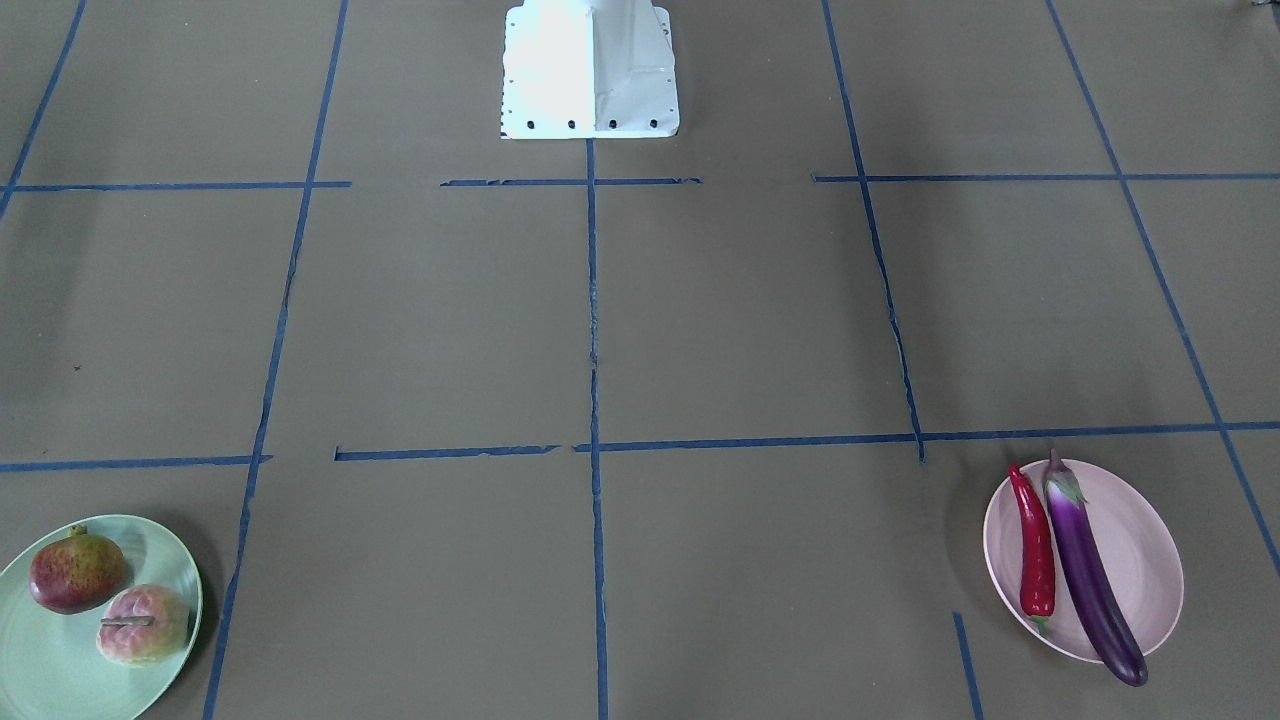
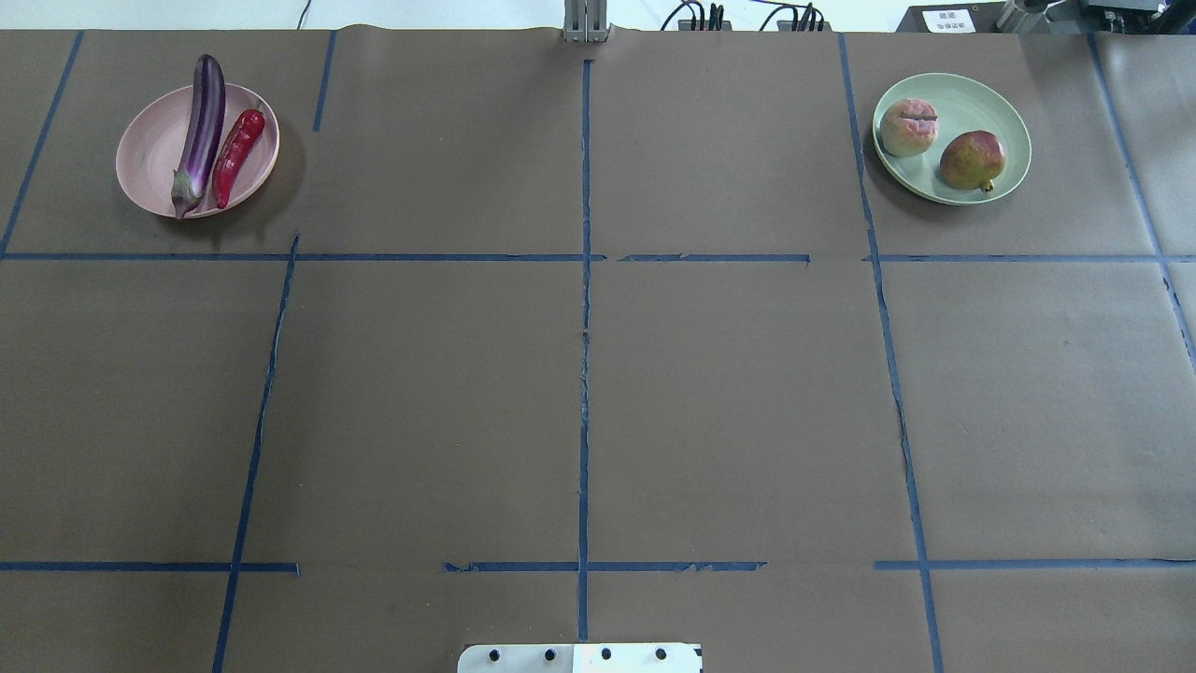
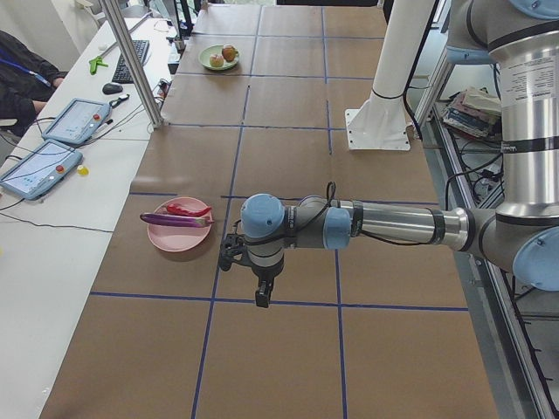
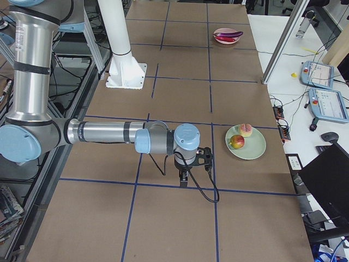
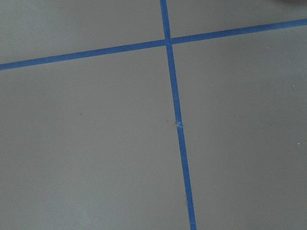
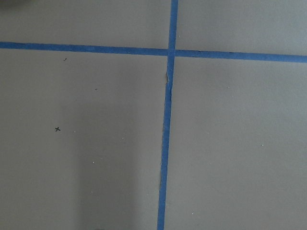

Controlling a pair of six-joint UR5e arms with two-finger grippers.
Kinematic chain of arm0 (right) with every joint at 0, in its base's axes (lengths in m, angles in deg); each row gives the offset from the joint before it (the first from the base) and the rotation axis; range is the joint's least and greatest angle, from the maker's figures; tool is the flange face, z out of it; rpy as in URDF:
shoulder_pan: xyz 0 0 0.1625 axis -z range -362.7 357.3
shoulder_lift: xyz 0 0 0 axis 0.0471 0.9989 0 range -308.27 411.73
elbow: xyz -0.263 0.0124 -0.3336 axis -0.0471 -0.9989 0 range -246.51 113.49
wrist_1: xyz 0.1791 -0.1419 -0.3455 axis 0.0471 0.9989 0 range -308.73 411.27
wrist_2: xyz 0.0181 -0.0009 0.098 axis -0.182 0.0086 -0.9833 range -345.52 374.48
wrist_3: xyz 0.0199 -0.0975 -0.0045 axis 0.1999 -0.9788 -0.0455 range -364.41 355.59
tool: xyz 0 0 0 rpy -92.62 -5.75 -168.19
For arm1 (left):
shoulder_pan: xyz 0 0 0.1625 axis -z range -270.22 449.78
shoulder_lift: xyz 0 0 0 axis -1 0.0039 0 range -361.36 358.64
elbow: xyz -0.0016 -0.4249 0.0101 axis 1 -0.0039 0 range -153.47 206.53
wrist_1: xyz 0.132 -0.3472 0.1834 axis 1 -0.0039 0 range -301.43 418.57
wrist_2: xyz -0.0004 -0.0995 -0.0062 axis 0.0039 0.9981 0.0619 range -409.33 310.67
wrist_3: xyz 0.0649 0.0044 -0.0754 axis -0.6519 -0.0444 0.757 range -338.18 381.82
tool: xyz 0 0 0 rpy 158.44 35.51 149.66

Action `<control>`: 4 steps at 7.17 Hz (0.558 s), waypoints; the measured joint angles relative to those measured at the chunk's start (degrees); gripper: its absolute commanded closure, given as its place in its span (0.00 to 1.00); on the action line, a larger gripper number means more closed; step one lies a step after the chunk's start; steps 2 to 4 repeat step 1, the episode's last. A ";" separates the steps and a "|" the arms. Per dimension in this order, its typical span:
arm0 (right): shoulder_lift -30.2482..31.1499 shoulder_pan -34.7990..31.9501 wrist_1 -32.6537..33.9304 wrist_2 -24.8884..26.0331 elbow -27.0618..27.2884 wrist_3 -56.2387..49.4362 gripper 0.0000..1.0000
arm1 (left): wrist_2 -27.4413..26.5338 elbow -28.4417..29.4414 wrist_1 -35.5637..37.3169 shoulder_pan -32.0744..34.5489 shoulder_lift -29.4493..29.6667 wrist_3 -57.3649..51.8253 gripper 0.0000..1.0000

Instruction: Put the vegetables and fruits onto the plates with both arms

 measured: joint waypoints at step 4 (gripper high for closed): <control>0.00 0.00 0.02 0.00 0.00 0.05 0.00 | 0.00 -0.02 0.01 0.01 0.00 0.00 0.00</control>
